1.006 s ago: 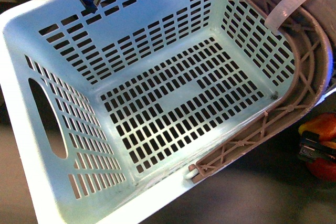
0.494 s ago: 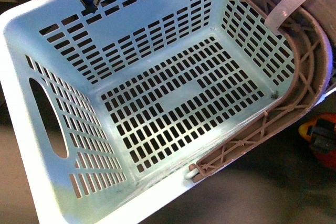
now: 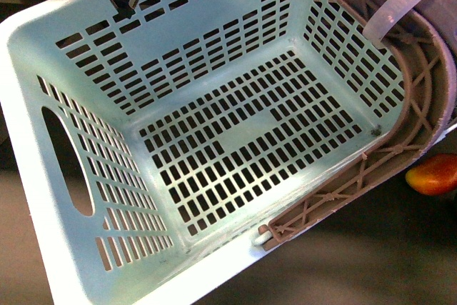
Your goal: Pick apple with right arm and hold basket with left
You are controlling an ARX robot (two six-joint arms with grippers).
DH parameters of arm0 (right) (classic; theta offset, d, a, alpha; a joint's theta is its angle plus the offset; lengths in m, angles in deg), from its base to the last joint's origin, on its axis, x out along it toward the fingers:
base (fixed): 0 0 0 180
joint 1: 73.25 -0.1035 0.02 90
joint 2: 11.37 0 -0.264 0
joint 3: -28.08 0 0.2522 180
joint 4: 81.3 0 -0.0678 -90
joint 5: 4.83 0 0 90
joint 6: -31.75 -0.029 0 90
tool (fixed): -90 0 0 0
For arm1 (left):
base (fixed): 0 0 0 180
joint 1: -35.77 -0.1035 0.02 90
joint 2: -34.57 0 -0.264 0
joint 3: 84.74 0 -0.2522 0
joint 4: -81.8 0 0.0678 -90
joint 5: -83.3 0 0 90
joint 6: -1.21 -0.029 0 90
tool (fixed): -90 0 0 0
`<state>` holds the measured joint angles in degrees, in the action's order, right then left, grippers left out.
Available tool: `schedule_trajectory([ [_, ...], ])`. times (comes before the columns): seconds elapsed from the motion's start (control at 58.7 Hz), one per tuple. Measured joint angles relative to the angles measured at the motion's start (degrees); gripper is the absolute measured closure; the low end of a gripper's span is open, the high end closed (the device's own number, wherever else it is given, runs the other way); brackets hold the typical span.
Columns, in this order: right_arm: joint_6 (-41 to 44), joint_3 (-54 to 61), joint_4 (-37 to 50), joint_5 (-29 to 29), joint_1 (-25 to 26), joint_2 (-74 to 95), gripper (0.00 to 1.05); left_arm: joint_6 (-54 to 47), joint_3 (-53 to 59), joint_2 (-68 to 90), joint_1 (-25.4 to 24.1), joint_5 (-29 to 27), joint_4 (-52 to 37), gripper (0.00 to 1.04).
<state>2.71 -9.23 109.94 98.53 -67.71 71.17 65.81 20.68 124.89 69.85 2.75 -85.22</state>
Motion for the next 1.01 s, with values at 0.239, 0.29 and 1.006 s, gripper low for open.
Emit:
schedule_trajectory([
  [0.239, -2.4, -0.44, -3.67, 4.24, -5.31, -18.08, 0.25, -0.02, 0.0, 0.0, -0.02, -0.22, 0.0, 0.9],
  [0.29, -2.75, -0.5, -4.09, 5.35, -7.61, -21.07, 0.25, -0.04, 0.0, 0.0, -0.02, -0.24, 0.0, 0.9],
  [1.006, -4.55, -1.81, 1.77, 8.39, -34.93, -12.44, 0.19, -0.02, 0.0, 0.0, -0.02, -0.17, 0.0, 0.9],
])
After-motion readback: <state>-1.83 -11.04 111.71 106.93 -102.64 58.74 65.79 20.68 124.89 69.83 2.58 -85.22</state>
